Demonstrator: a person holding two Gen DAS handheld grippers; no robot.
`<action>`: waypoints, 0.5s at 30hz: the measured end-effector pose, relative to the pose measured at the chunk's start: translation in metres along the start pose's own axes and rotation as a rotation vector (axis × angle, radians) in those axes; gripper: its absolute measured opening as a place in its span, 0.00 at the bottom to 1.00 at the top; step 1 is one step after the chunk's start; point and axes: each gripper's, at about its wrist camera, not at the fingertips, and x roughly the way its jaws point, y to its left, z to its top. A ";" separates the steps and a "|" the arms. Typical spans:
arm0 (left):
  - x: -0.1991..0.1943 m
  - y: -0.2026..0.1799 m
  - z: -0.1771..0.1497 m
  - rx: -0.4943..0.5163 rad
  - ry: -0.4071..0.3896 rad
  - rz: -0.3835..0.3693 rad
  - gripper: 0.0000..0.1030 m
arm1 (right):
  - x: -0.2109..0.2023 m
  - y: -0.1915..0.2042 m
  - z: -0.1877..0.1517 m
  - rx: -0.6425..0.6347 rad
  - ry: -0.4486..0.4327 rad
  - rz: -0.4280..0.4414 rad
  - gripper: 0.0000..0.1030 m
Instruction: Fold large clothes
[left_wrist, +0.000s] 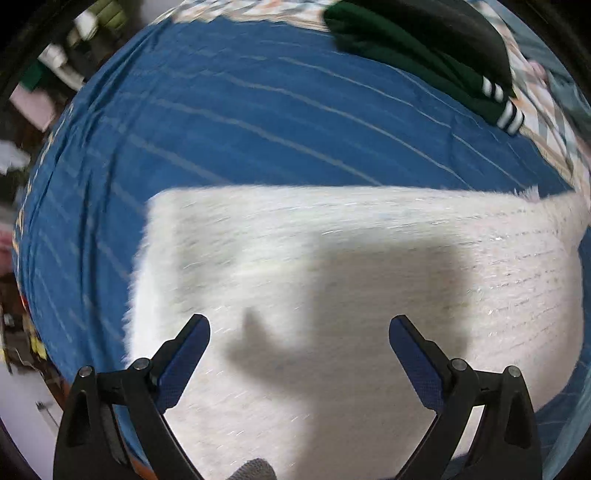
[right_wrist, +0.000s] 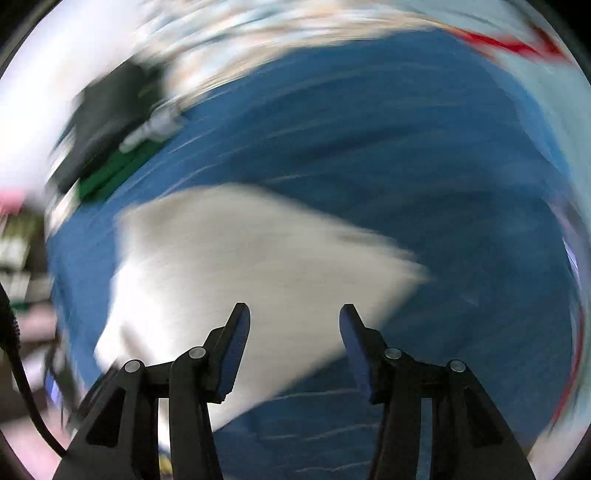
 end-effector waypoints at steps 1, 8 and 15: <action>0.003 -0.004 0.001 0.009 -0.004 0.007 0.97 | 0.008 0.027 0.007 -0.075 0.011 0.043 0.50; 0.047 -0.003 0.010 0.045 0.031 0.053 0.97 | 0.138 0.162 0.067 -0.350 0.154 -0.062 0.16; 0.069 0.000 0.009 0.031 -0.042 0.067 1.00 | 0.191 0.172 0.092 -0.347 0.309 -0.167 0.10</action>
